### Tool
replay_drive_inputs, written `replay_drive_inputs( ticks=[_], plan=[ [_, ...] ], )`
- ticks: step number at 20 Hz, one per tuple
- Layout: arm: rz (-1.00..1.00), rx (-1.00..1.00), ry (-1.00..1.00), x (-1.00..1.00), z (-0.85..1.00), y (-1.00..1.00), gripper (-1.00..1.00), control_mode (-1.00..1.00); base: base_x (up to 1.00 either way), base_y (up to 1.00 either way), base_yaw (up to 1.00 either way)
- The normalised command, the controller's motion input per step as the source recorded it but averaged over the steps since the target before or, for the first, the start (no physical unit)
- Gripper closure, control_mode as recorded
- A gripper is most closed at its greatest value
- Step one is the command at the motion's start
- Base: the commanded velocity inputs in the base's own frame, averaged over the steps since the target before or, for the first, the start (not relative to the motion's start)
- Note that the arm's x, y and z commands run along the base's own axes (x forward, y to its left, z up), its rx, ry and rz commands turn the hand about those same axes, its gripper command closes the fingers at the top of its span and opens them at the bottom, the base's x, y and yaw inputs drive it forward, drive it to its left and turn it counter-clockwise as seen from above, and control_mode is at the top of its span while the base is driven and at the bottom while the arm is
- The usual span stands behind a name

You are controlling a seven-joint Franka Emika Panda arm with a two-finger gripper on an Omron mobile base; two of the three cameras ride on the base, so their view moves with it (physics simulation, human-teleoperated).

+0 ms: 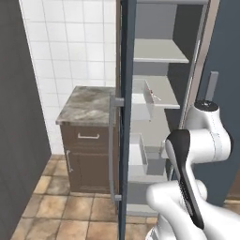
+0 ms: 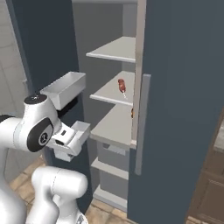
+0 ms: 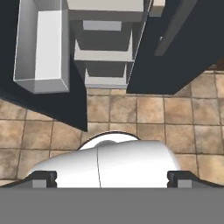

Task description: Store the kebab skewer in the freezer for long-term storage. Close the freezer door after placing the cooked food.

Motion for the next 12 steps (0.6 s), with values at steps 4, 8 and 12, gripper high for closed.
replay_drive_inputs(
  ticks=[4, 8, 12],
  plan=[
    [0.00, 0.00, 0.00, 0.00, 0.00, 0.00, -1.00, 1.00, -0.14, 0.44, -0.24],
    [0.00, 0.00, 0.00, 0.00, 0.00, 0.00, -1.00, 1.00, -0.13, 0.32, -0.25],
    [0.00, 0.00, 0.00, 0.00, 0.00, 0.00, -1.00, 1.00, -0.24, 0.38, -0.28]
  ],
)
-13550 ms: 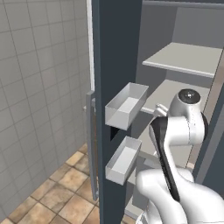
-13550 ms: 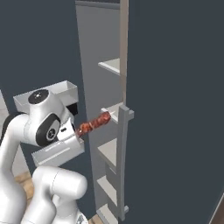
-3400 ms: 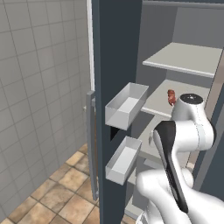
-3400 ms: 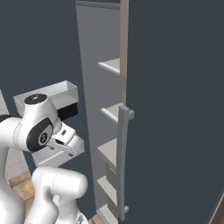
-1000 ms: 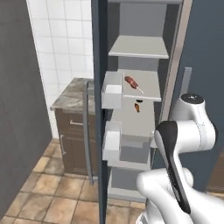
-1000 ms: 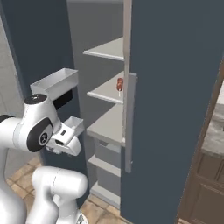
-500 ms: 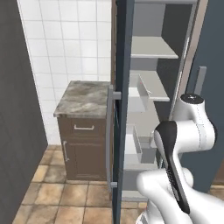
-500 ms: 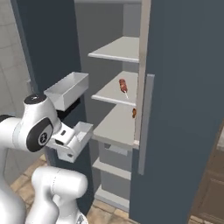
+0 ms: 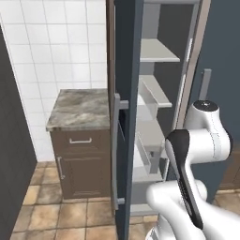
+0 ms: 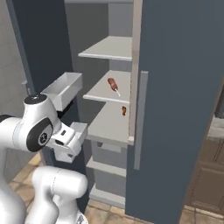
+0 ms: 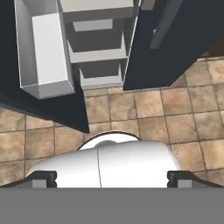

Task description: Store the kebab skewer in the freezer for long-term storage. Close the freezer door after placing the cooked food.

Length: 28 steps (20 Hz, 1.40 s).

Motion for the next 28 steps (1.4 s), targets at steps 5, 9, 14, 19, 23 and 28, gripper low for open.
replay_drive_inputs(
  ticks=[5, 9, 14, 19, 23, 28],
  plan=[
    [0.00, 0.00, 0.00, 0.00, 0.00, 0.00, -1.00, 1.00, -0.40, 0.46, -0.26],
    [0.00, 0.00, 0.00, 0.00, 0.00, 0.00, -1.00, 1.00, -0.47, 0.39, -0.21],
    [0.00, 0.00, 0.00, 0.00, 0.00, 0.00, -1.00, 1.00, -0.24, 0.24, -0.13],
    [0.00, 0.00, 0.00, 0.00, 0.00, 0.00, -1.00, -1.00, 0.00, 0.05, -0.03],
    [-0.04, 0.00, 0.00, 0.00, 0.00, 0.27, -1.00, -1.00, 0.00, 0.00, 0.00],
    [-0.19, 0.00, -0.05, 0.07, 0.00, 0.76, -1.00, -1.00, 0.00, 0.00, 0.00]
  ],
)
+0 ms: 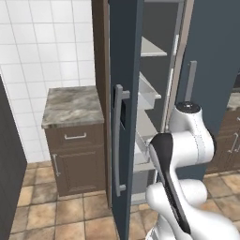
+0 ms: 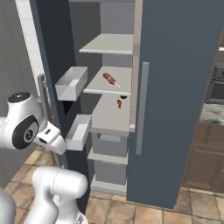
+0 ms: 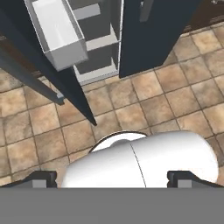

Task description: Store the kebab skewer in the freezer for long-term storage. Close the freezer door after placing the cooked food.

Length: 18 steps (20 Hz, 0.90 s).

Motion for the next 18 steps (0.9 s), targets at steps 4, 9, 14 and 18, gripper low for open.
replay_drive_inputs(
  ticks=[4, 9, 14, 18],
  plan=[
    [-0.36, -0.08, -0.11, 0.35, 0.00, 0.94, -1.00, -1.00, 0.00, 0.00, 0.00],
    [-0.40, -0.25, -0.17, 0.64, -0.01, 1.00, -1.00, -1.00, 0.00, 0.00, 0.00],
    [-0.39, -0.27, -0.06, 0.56, -0.09, 0.90, -1.00, -1.00, 0.00, 0.00, 0.00],
    [-0.18, -0.18, 0.08, 0.55, 0.03, 0.52, -1.00, -1.00, 0.00, 0.00, 0.00]
  ],
)
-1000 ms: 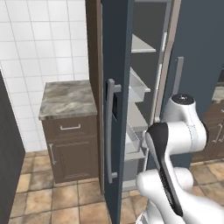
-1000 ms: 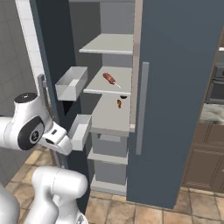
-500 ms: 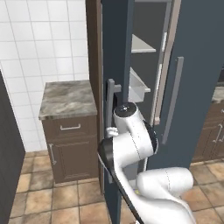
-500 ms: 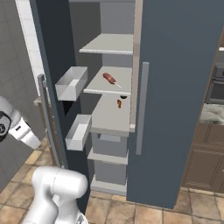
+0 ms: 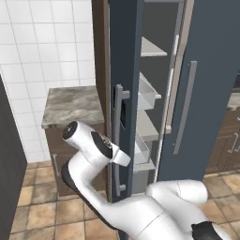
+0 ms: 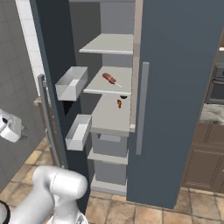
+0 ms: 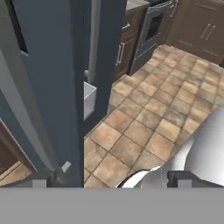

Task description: Store the kebab skewer in the freezer for long-term storage. Close the freezer door after placing the cooked food.

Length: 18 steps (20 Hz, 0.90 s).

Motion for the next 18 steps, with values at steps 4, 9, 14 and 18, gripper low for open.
replay_drive_inputs(
  ticks=[4, 9, 14, 18],
  plan=[
    [-0.09, -0.17, -0.06, 0.52, -0.05, 0.09, -1.00, -1.00, 0.00, 0.00, 0.00],
    [-0.19, -0.17, 0.00, 0.72, -0.22, 0.01, -1.00, -1.00, 0.00, 0.00, 0.00],
    [-0.21, -0.18, 0.00, 0.68, -0.20, -0.14, -1.00, -1.00, 0.00, 0.00, 0.00],
    [-0.06, -0.15, -0.03, 0.30, 0.00, -0.06, -1.00, -1.00, 0.00, 0.00, 0.00]
  ],
)
